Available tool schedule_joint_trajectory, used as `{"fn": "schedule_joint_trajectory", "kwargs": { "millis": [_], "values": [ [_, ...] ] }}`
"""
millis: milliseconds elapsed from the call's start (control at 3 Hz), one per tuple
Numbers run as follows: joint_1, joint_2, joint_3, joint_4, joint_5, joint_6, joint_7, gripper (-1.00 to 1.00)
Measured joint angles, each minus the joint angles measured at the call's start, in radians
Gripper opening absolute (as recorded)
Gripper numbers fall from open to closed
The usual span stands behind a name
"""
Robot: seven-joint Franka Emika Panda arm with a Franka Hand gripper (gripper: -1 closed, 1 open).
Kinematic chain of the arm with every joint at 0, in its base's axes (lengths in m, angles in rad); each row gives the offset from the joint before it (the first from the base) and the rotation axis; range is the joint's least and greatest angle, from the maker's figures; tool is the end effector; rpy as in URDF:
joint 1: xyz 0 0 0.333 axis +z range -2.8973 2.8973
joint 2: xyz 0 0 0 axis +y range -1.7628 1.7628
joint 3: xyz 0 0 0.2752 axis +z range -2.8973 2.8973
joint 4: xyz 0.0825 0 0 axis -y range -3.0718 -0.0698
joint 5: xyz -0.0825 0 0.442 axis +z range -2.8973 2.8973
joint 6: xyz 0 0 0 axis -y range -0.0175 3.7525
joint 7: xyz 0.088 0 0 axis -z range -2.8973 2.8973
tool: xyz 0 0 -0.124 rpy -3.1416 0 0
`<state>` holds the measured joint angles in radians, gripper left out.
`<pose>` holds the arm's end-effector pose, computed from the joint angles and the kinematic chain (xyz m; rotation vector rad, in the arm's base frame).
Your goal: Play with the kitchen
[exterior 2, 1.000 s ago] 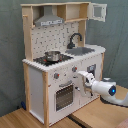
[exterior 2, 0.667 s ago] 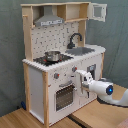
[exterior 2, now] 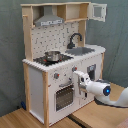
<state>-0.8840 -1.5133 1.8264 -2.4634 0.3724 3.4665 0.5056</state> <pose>0.4405 0.3493 0.2316 1.8603 0.9089 1.7104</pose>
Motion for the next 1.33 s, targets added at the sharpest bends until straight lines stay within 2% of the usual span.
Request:
{"fn": "schedule_joint_trajectory", "kwargs": {
  "millis": [333,667,1333],
  "values": [
    [0.106,-0.001,-0.015,-0.046,0.0,-0.073,-0.019,-1.0],
    [0.176,0.0,-0.023,-0.059,0.0,-0.156,-0.018,-1.0],
    [0.288,0.001,-0.044,-0.052,0.0,-0.325,-0.01,-1.0]
  ]
}}
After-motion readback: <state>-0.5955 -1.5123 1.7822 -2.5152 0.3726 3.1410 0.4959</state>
